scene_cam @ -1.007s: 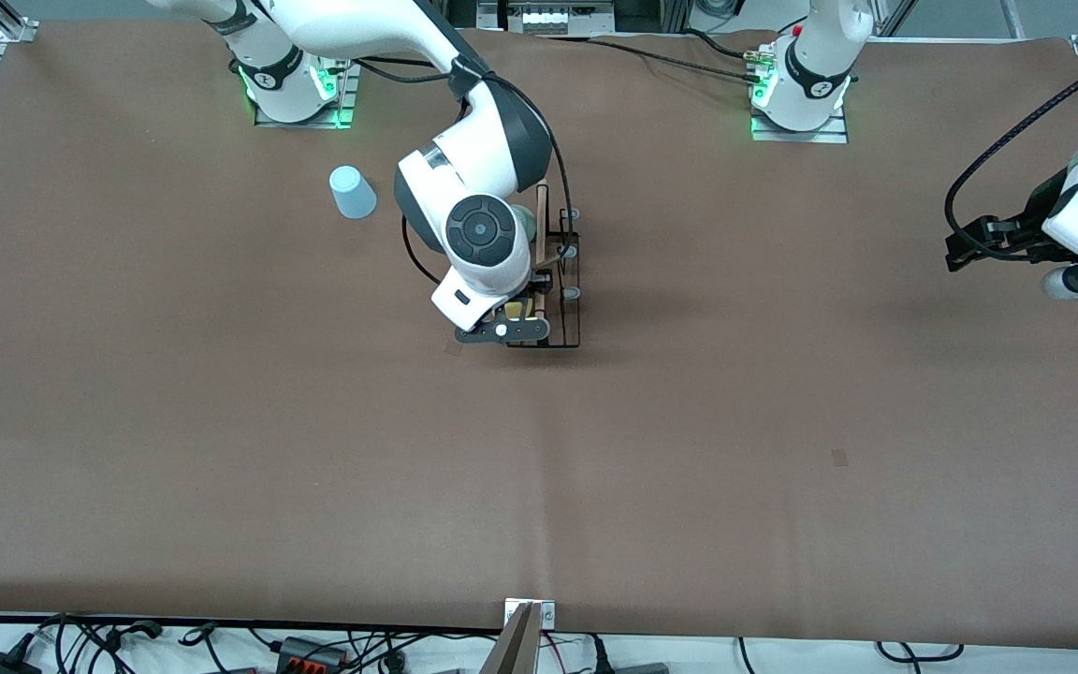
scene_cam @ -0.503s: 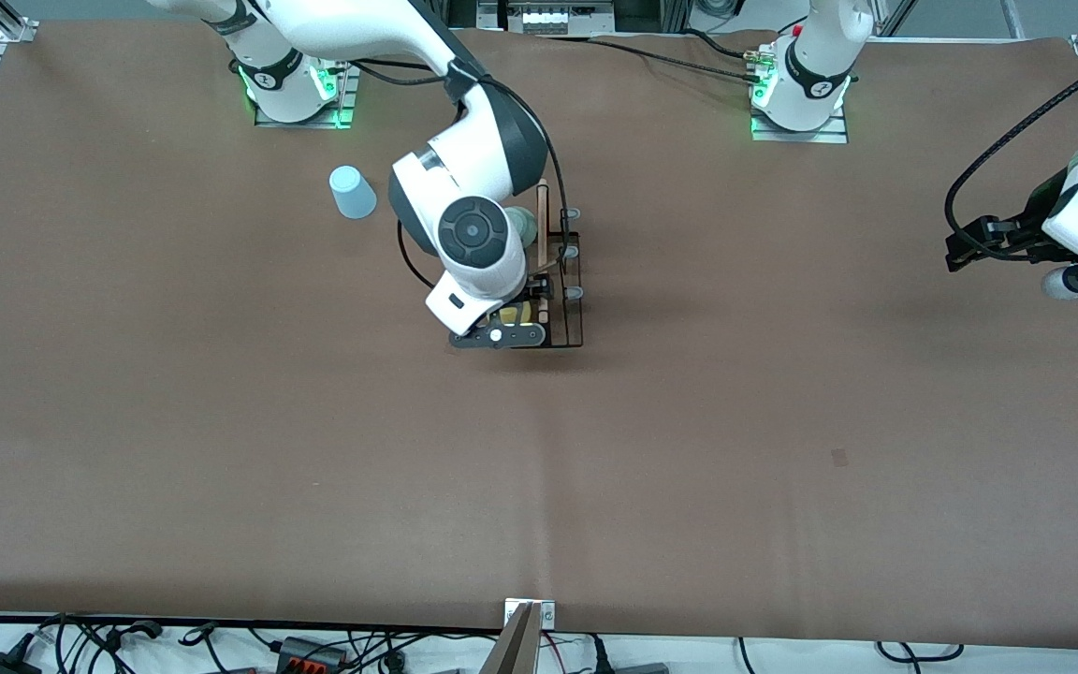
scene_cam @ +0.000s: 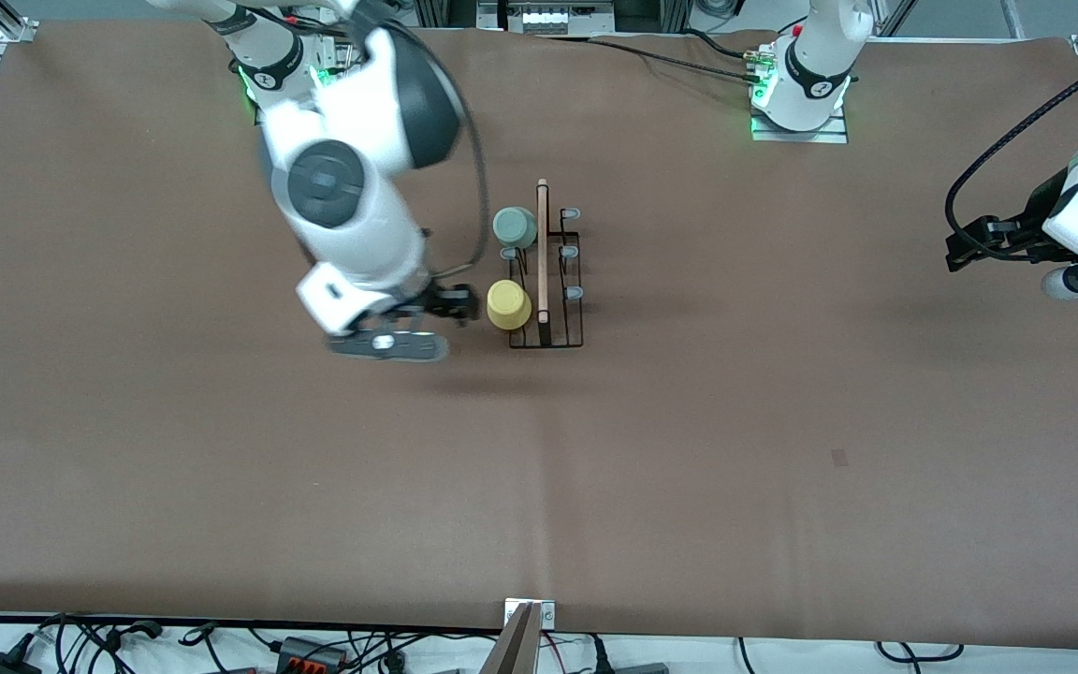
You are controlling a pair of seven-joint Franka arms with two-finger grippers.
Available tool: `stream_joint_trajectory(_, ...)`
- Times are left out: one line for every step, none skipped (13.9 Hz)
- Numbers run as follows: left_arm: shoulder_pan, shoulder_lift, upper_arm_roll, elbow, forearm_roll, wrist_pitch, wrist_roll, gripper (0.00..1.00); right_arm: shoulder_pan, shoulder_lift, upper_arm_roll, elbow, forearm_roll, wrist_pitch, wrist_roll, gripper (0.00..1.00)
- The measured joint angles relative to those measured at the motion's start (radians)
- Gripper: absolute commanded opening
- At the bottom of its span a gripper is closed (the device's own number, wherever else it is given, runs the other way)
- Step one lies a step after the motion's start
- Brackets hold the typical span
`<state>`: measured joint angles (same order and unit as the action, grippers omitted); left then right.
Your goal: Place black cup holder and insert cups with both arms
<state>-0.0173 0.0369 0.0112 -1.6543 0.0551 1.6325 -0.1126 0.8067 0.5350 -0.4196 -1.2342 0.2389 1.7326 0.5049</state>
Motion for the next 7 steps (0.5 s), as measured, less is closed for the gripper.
stream_joint_trajectory(0.000, 0.000, 0.000, 0.000, 0.000, 0.000, 0.000, 1.00, -0.003, -0.019, -0.038, 0.000, 0.000, -0.019, -0.031, 1.00)
stream_joint_trajectory(0.000, 0.000, 0.000, 0.000, 0.000, 0.000, 0.000, 1.00, -0.005, -0.034, -0.068, 0.000, 0.000, -0.035, -0.071, 1.00)
stream_joint_trajectory(0.000, 0.000, 0.000, 0.000, 0.000, 0.000, 0.000, 1.00, -0.006, -0.046, -0.097, 0.001, 0.000, -0.048, -0.111, 1.00)
stream_joint_trajectory(0.000, 0.000, 0.000, 0.000, 0.000, 0.000, 0.000, 1.00, -0.006, -0.054, -0.123, 0.001, 0.000, -0.056, -0.142, 1.00)
stream_joint_trajectory(0.000, 0.000, 0.000, 0.000, 0.000, 0.000, 0.000, 1.00, -0.005, -0.057, -0.149, 0.001, 0.000, -0.058, -0.159, 1.00)
stream_joint_trajectory(0.000, 0.000, 0.000, 0.000, 0.000, 0.000, 0.000, 1.00, -0.004, -0.057, -0.178, 0.001, 0.001, -0.058, -0.168, 1.00)
stream_joint_trajectory(0.000, 0.000, 0.000, 0.000, 0.000, 0.000, 0.000, 1.00, -0.002, -0.056, -0.207, 0.000, 0.001, -0.058, -0.175, 1.00)
